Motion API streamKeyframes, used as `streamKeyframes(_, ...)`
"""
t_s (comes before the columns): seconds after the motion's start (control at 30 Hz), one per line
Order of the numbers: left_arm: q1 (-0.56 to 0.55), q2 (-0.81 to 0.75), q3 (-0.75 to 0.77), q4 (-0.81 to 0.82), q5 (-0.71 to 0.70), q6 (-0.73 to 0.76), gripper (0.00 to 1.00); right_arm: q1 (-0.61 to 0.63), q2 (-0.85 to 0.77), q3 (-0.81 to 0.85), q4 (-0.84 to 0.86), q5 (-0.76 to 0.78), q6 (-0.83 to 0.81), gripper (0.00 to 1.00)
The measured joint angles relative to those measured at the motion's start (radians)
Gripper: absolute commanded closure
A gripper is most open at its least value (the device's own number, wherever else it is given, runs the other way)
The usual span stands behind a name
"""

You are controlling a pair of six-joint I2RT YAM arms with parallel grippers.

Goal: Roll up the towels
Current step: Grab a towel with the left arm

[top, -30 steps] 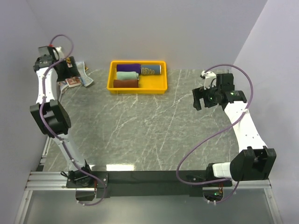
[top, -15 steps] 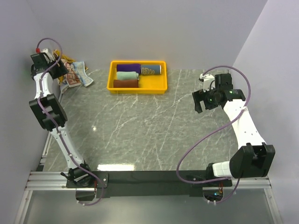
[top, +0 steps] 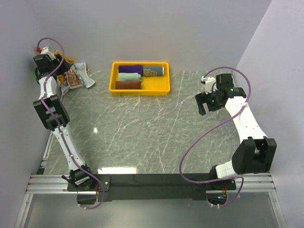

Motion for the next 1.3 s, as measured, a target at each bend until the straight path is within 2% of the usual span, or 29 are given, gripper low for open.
streamKeyframes(0.17, 0.008, 0.054, 0.026, 0.057, 0.004, -0.002, 0.33, 0.000, 0.035, 0.037, -0.019, 0.006, -0.018, 0.00)
streamKeyframes(0.47, 0.002, 0.118, 0.055, 0.082, -0.001, -0.003, 0.35, 0.000, 0.071, 0.060, -0.034, 0.027, -0.036, 0.00)
streamKeyframes(0.6, 0.000, 0.129, 0.064, 0.085, -0.011, -0.007, 0.51, 0.000, 0.072, 0.060, -0.037, 0.035, -0.042, 0.01)
streamKeyframes(0.63, 0.001, 0.132, 0.066, 0.088, -0.013, -0.005, 0.60, 0.000, 0.072, 0.060, -0.037, 0.036, -0.043, 0.01)
streamKeyframes(0.7, 0.001, 0.132, 0.067, 0.089, -0.016, -0.009, 0.69, 0.000, 0.072, 0.060, -0.039, 0.037, -0.043, 0.01)
streamKeyframes(0.73, 0.001, 0.132, 0.067, 0.089, -0.018, -0.009, 0.80, 0.000, 0.072, 0.060, -0.040, 0.037, -0.043, 0.01)
streamKeyframes(0.83, 0.000, 0.132, 0.072, 0.099, -0.021, -0.014, 1.00, 0.000, 0.072, 0.060, -0.040, 0.037, -0.045, 0.01)
streamKeyframes(1.3, 0.003, 0.079, 0.122, 0.169, -0.029, -0.080, 1.00, 0.000, 0.071, 0.060, -0.043, 0.006, -0.046, 0.02)
